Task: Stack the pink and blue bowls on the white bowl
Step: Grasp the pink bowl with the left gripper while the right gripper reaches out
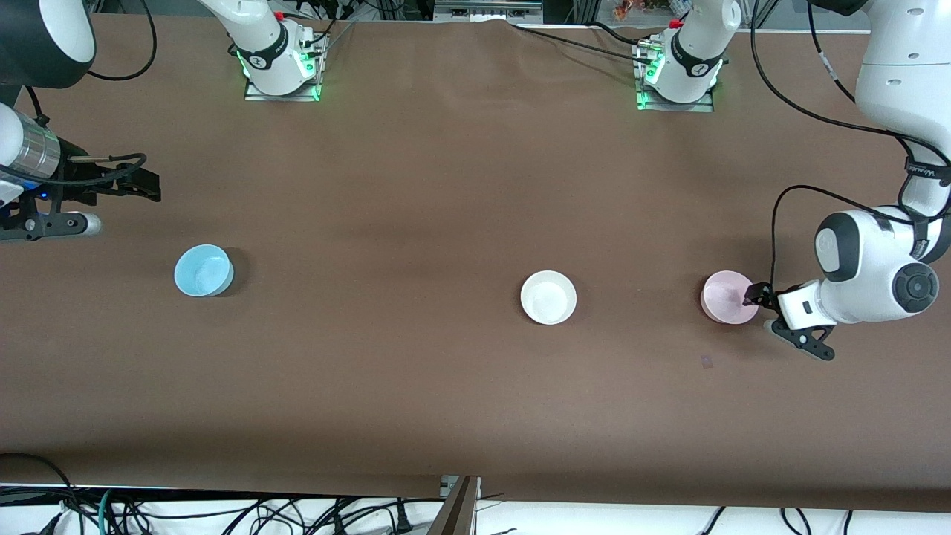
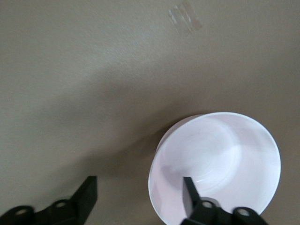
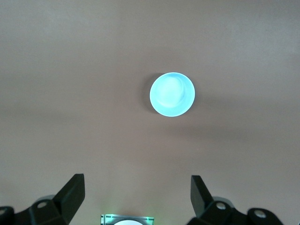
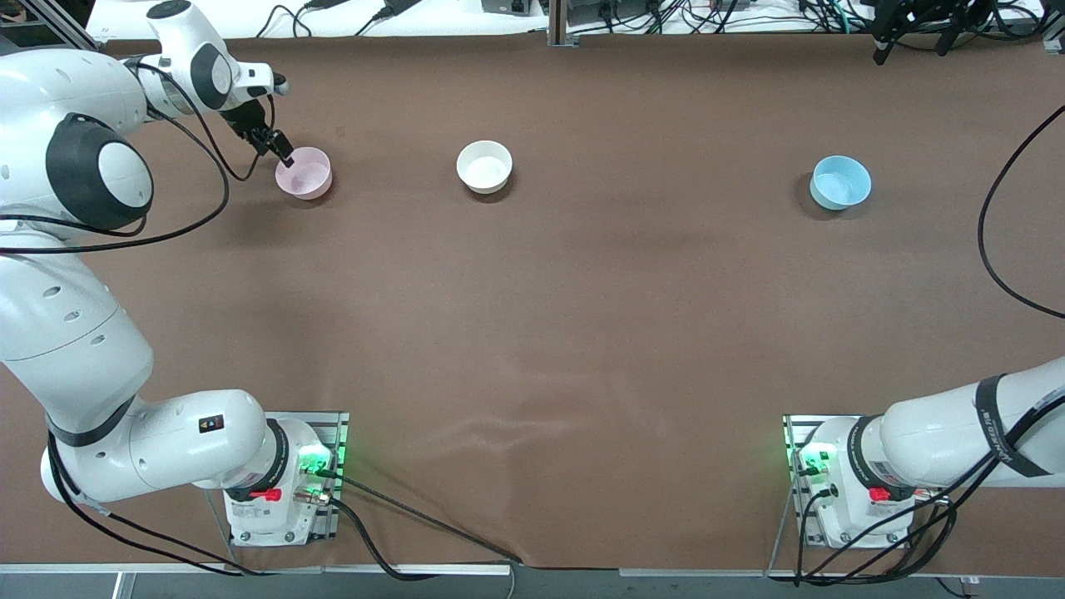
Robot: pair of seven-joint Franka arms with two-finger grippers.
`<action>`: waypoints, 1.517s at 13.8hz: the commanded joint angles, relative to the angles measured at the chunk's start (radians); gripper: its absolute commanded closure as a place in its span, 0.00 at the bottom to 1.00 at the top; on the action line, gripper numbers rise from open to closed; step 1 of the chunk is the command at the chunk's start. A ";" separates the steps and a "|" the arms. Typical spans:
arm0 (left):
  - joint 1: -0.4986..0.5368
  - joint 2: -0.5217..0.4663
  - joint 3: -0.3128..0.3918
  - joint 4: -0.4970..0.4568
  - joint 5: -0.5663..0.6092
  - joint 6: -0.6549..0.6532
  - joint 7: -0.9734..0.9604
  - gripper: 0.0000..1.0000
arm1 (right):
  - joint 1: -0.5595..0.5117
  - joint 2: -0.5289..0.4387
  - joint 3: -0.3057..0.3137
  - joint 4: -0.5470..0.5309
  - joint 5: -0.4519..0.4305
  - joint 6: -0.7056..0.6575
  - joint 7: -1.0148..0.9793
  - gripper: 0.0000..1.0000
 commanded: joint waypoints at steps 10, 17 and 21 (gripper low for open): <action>-0.001 -0.066 -0.099 0.020 -0.023 -0.059 0.000 1.00 | -0.008 0.022 0.001 0.027 -0.007 -0.004 -0.008 0.00; -0.020 -0.074 -0.345 0.063 -0.018 -0.085 -0.452 1.00 | -0.016 0.028 0.000 0.029 -0.010 0.008 -0.010 0.00; -0.194 -0.057 -0.356 0.084 -0.010 -0.078 -0.808 1.00 | -0.044 0.059 -0.002 0.029 -0.018 0.035 -0.011 0.00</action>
